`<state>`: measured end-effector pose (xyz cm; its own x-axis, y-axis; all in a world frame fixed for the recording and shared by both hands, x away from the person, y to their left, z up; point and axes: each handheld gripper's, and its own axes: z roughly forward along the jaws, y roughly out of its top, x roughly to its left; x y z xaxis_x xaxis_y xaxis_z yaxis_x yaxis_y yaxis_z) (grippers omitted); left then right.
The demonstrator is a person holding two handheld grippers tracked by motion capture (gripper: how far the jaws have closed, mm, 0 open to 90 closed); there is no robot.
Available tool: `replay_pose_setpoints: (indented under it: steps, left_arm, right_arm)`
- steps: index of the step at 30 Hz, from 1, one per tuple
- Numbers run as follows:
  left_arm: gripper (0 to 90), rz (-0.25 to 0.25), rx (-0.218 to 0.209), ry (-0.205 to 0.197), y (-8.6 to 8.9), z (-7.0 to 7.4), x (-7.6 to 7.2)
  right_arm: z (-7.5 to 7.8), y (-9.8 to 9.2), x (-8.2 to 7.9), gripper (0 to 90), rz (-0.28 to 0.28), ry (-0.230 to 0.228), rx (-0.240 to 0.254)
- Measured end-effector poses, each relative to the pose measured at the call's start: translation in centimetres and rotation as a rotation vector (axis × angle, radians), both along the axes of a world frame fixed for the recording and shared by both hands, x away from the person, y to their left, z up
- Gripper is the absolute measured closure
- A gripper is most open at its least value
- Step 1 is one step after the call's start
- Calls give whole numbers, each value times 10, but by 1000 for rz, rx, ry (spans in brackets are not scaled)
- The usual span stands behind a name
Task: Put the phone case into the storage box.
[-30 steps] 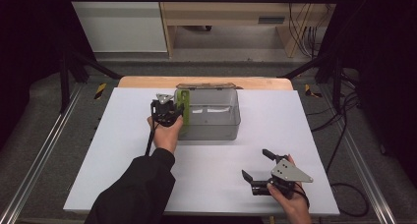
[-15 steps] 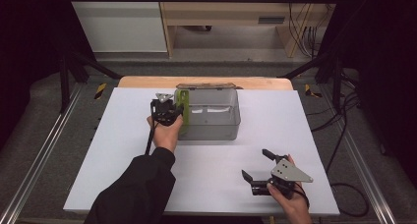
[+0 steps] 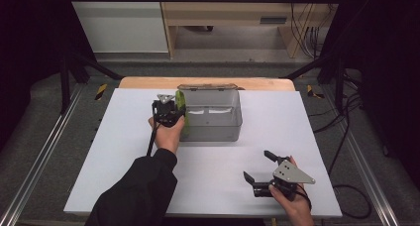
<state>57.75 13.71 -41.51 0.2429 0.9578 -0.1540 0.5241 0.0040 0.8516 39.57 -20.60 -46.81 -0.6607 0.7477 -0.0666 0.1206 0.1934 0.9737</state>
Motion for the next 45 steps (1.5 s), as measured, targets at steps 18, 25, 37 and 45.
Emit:
replay_pose_setpoints:
  steps: [18, 25, 37, 45]
  left_arm:
    - [669, 14, 24, 10, -4, 2, 5]
    - [674, 7, 22, -5, -3, 5, 4]
    - [676, -38, 10, -57, -3, 8, 2]
    - [663, -61, 4, -73, -6, 7, 1]
  right_arm:
    - [0, 0, 0, 32, -1, 3, 2]
    - [0, -1, 0, 32, 0, 3, 4]
    - [0, 0, 0, 32, 1, 2, 2]
    - [0, 0, 0, 32, 1, 1, 2]
